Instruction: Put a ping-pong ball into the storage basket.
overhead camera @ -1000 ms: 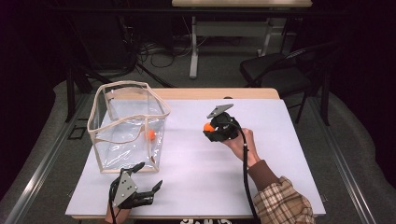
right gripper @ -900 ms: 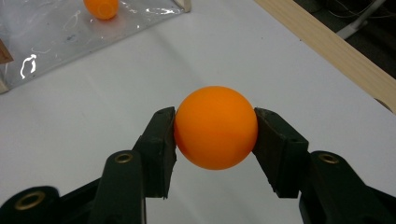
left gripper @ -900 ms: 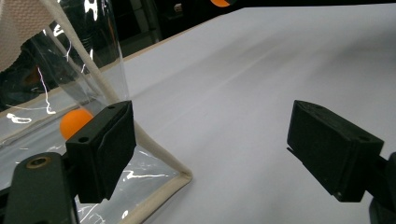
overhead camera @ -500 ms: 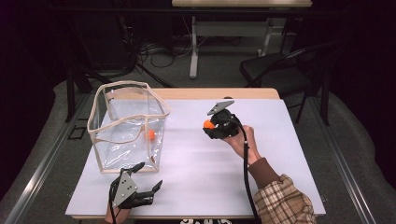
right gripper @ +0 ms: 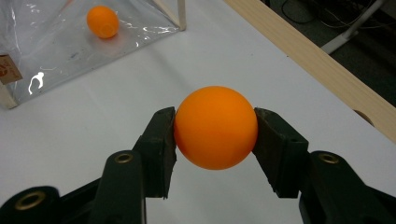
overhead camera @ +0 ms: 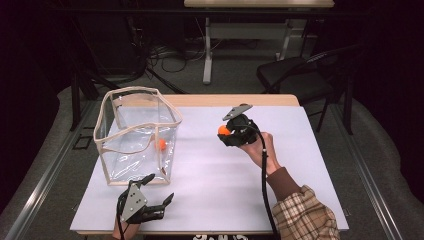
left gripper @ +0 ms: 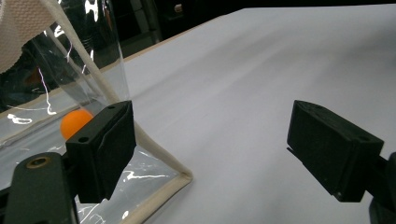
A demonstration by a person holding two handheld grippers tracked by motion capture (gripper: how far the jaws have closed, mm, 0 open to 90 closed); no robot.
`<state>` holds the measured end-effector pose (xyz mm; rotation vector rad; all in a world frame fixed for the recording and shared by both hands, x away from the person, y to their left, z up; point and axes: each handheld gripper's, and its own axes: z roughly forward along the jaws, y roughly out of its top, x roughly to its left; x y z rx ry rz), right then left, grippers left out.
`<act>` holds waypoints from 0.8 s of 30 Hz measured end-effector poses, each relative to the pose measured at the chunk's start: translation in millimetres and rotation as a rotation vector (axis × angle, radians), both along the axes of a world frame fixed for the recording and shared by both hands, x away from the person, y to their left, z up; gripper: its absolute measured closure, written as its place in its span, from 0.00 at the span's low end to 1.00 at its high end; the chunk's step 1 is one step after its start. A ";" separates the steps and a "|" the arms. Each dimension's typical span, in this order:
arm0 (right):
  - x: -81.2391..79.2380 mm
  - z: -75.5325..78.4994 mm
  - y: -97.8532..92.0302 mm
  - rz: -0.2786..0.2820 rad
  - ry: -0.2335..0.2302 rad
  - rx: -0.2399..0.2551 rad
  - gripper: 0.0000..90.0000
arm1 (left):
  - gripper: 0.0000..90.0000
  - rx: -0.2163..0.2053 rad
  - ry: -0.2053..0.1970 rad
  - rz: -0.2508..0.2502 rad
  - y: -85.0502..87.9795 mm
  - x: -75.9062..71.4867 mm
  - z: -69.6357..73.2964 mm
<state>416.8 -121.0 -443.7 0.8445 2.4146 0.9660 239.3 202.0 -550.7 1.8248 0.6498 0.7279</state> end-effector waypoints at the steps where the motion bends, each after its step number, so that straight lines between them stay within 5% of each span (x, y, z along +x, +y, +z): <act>1: -0.1 0.7 0.2 -0.002 0.003 -0.001 0.56 | 0.17 0.000 0.000 -0.001 -0.1 0.0 0.0; 24: 5.3 13.5 1.4 -0.006 -0.009 0.025 0.56 | 0.17 -0.002 0.000 -0.001 -0.2 0.0 0.1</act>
